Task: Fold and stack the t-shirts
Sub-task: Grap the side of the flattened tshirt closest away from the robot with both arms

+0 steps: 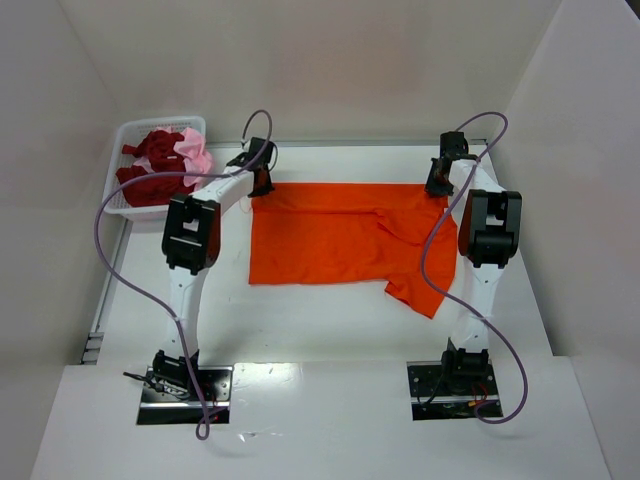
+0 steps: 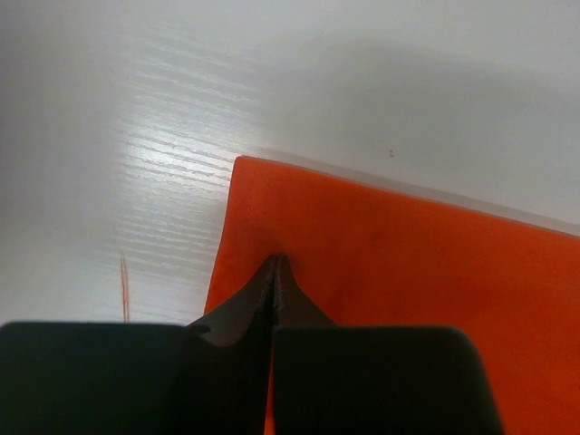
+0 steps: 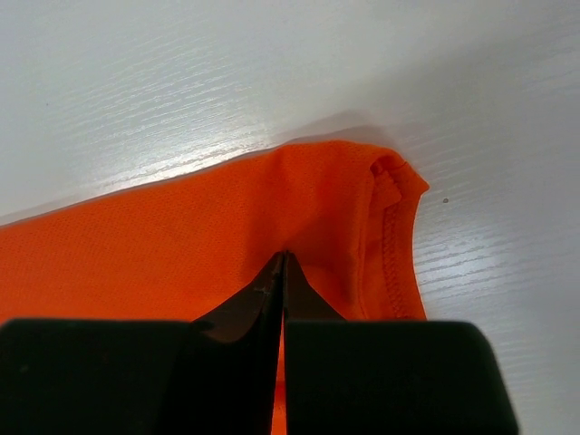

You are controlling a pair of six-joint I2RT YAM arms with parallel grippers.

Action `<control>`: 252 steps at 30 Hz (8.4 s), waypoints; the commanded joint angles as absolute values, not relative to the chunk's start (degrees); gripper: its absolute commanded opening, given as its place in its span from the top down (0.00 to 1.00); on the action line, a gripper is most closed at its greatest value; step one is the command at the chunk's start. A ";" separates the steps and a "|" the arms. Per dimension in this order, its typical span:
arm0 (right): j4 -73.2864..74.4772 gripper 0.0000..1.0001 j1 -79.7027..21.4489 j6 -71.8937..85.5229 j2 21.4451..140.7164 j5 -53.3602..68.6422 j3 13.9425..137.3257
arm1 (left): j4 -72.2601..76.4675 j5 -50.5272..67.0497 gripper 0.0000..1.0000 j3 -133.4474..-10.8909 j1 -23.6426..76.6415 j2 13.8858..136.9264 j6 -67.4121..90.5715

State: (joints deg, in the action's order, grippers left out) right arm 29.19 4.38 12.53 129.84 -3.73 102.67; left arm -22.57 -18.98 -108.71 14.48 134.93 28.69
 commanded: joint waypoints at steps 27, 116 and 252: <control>28.65 0.95 3.43 11.60 124.02 -3.60 103.01 | -30.32 -13.27 0.90 -111.71 9.76 134.74 26.91; 36.74 0.27 1.41 65.83 64.33 -11.78 32.08 | -26.46 6.86 0.02 -56.69 13.80 76.64 28.39; 28.66 0.99 3.77 55.38 61.43 -2.12 47.27 | -33.67 -2.29 1.00 -65.12 15.38 83.84 37.71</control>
State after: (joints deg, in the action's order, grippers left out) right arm 32.80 2.66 57.34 60.05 -3.33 43.20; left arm -34.57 -3.75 -62.11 16.27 83.02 40.18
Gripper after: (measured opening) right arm 0.011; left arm 0.009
